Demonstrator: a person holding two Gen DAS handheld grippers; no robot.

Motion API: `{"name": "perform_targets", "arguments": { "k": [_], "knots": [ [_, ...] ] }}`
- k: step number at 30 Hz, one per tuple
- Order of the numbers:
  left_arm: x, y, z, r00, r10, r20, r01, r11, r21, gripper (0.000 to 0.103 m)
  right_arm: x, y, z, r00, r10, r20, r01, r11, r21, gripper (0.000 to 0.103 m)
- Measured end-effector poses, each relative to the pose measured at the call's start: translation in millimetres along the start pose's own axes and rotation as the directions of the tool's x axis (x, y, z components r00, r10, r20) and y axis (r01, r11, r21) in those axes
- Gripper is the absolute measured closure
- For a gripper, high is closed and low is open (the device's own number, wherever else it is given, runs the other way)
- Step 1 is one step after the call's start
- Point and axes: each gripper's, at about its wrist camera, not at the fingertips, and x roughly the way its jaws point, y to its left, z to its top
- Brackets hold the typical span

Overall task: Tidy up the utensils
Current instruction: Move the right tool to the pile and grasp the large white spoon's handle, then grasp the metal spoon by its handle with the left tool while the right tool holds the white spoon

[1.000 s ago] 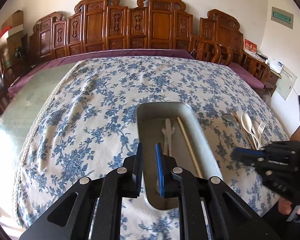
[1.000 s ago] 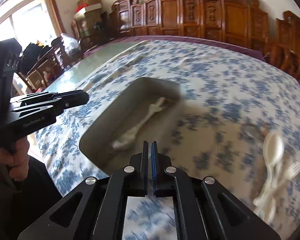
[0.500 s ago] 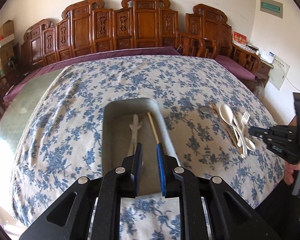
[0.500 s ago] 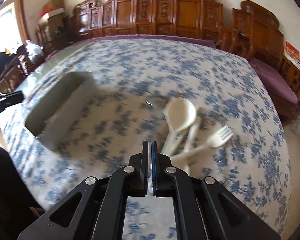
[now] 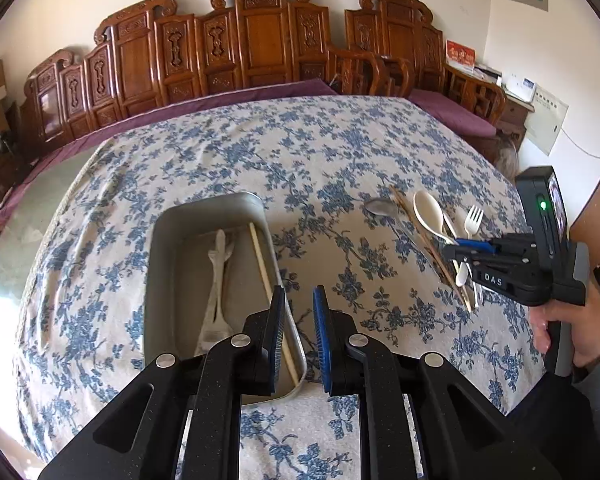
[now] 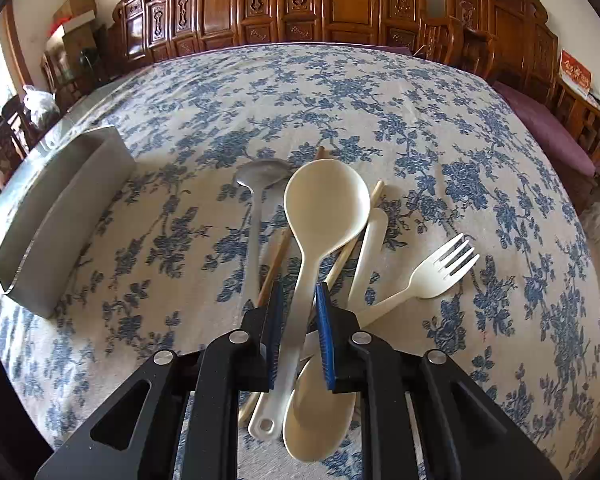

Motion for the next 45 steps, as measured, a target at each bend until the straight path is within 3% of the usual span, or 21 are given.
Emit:
{"name": "perform_targets", "arguments": {
  "k": [4, 14, 19, 29, 41, 45],
  "knots": [
    [7, -7, -1, 1.000, -0.001, -0.014, 0.001, 1.000, 0.010, 0.090, 0, -9, 1, 0.999, 0.033, 0.024, -0.033, 0.999, 0.038, 0.092],
    [30, -26, 13, 0.999, -0.009, -0.038, 0.010, 0.999, 0.036, 0.090, -27, -40, 12, 0.974, 0.162, 0.159, -0.187, 0.970, 0.154, 0.092],
    [49, -44, 26, 0.999, -0.024, -0.047, 0.027, 0.998, 0.057, 0.090, -33, -59, 14, 0.976, 0.118, 0.186, -0.152, 0.972, 0.179, 0.092],
    [100, -78, 50, 0.994, -0.057, -0.091, 0.063, 0.996, 0.061, 0.090, -19, -81, 11, 0.990, -0.001, 0.143, -0.022, 0.986, 0.164, 0.092],
    [154, -105, 72, 0.983, -0.101, -0.152, 0.103, 0.995, 0.008, 0.090, -12, -91, 13, 0.992, 0.009, 0.128, -0.034, 0.981, 0.193, 0.092],
    [166, -113, 72, 0.980, -0.104, -0.172, 0.106, 0.994, 0.002, 0.077, -12, -89, 14, 0.992, 0.017, 0.128, -0.041, 0.981, 0.190, 0.092]
  ]
}}
